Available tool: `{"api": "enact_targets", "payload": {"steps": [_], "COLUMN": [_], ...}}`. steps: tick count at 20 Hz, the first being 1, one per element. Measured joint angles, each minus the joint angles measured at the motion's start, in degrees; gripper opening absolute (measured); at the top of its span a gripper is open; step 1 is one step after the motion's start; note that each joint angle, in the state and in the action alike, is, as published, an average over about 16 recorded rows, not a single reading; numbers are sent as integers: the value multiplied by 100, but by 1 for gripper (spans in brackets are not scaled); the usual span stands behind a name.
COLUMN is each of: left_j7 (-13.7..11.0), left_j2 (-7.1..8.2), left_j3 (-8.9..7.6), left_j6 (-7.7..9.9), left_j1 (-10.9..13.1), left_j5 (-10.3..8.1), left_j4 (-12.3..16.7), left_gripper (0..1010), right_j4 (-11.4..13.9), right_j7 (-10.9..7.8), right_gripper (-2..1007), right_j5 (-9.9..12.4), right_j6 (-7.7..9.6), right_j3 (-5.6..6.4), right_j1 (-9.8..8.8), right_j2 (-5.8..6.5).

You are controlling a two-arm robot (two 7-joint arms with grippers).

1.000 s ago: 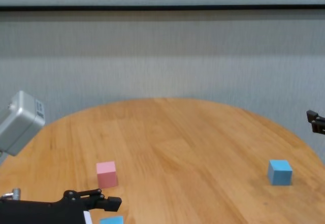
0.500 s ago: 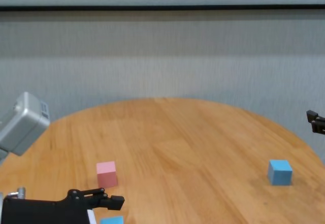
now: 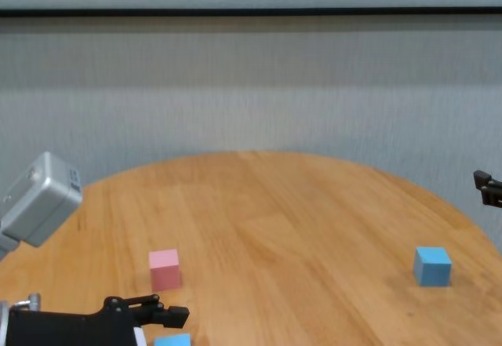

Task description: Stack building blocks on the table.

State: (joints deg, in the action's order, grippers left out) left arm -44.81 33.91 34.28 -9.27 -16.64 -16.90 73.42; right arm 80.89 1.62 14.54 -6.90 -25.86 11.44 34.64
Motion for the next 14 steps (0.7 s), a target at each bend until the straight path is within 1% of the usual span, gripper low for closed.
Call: {"api": "enact_targets", "payload": {"steps": [9,14], "left_j7": [-26,-38], "left_j2": [-27,-19], "left_j3": [8,10], "left_j6": [20,48], "left_j1": [-32,-33], "left_j5": [2,-8], "left_j4": [-92,-91], "left_gripper": [1000,965], "right_j4": [0,0], "right_j7": [0,0], "right_gripper": [1005,1005], "right_j5": [0,0], "right_j6": [0,0], "right_j3": [0,0], "right_j1": [0,0], "right_j2": [0,0]}}
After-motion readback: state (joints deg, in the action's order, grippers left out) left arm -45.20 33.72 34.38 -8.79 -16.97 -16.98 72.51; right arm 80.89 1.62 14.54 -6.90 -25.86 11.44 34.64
